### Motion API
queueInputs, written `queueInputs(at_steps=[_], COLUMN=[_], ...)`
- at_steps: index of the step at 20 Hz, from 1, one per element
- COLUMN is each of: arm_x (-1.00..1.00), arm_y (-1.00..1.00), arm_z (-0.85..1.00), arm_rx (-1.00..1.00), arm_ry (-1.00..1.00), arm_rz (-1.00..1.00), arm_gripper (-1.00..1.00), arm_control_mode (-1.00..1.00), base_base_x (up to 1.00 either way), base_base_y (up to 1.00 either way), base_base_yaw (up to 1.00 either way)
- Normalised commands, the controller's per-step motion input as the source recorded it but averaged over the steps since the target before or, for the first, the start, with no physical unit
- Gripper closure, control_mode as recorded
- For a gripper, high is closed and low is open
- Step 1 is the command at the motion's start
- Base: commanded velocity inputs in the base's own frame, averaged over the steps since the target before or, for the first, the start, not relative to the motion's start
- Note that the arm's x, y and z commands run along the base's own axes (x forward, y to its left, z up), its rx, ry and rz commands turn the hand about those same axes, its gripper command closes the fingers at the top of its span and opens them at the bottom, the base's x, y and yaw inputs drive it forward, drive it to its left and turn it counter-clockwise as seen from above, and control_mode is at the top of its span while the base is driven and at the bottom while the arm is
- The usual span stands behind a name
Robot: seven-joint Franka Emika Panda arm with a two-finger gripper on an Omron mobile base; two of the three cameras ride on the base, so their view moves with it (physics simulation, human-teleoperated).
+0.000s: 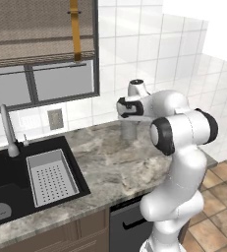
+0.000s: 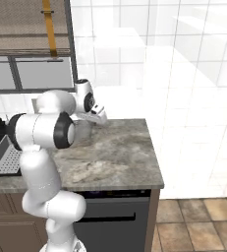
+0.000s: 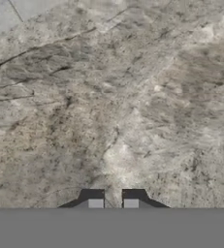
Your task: Move the glass cup from next to the sink to the open cabinet. Then, move the bowl with the tangerine to the fridge to clear the area for faucet cleaning.
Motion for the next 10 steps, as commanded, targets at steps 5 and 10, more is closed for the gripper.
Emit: queueInputs(at_steps=[5, 10], arm_x=[-1.0, -0.89], arm_y=[0.0, 0.0], arm_z=[0.49, 0.61], arm_rx=[-0.05, 0.0], arm_ry=[-0.5, -0.47], arm_rz=[0.02, 0.01], arm_gripper=[1.0, 1.0], arm_control_mode=[-1.0, -1.0], base_base_x=[0.0, 0.0], base_base_y=[0.0, 0.0], base_base_yaw=[0.0, 0.0])
